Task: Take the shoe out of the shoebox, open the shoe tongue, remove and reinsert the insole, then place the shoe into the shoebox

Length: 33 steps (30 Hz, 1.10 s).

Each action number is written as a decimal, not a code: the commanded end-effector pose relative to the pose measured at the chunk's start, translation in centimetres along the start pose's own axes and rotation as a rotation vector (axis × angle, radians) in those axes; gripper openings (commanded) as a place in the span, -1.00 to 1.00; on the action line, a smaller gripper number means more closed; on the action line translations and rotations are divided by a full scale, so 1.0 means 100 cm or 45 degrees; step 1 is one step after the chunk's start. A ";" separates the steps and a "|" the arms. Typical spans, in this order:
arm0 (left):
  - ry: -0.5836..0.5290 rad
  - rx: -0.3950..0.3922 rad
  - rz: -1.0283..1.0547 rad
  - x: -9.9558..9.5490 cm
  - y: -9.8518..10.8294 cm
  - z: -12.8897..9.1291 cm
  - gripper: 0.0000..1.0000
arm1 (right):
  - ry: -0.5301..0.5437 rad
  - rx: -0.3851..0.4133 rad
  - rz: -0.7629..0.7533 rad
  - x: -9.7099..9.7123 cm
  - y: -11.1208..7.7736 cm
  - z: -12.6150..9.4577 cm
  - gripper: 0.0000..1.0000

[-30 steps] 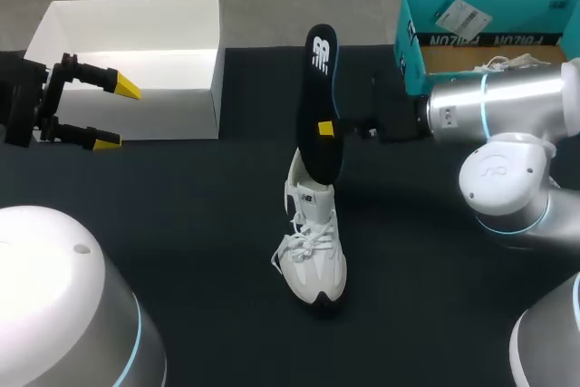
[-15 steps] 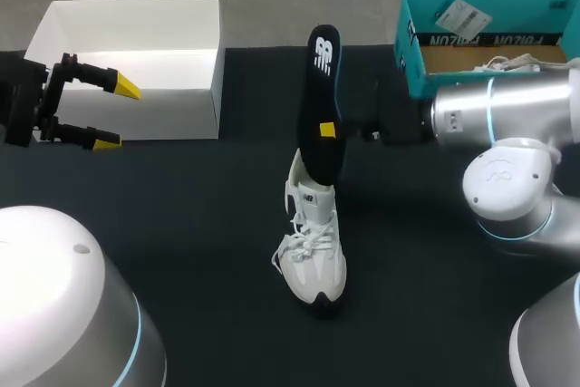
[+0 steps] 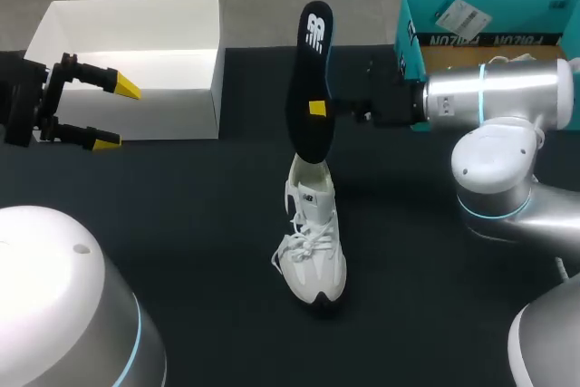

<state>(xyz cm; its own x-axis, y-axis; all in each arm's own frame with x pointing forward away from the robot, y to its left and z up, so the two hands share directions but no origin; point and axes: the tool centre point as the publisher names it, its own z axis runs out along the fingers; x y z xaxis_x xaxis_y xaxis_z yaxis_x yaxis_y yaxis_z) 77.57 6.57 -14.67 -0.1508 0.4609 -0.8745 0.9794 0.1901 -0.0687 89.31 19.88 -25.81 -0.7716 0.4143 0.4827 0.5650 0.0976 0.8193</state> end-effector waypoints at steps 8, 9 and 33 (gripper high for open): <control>0.005 0.000 -0.001 0.000 0.000 0.000 1.00 | -0.029 0.002 0.004 0.002 -0.001 0.006 -1.00; 0.005 0.000 -0.001 0.000 0.000 0.000 1.00 | -0.029 0.002 0.004 0.002 -0.001 0.006 -1.00; 0.005 0.000 -0.001 0.000 0.000 0.000 1.00 | 0.208 -0.008 -0.047 0.004 -0.017 0.003 -1.00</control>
<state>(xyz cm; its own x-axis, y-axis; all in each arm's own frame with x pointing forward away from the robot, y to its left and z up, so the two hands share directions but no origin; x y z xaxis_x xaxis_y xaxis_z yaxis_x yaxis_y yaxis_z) 77.57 6.57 -14.66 -0.1509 0.4611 -0.8745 0.9794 0.1901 -0.0688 87.86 19.90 -27.23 -0.8310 0.2543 0.4947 0.5281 0.0814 0.8453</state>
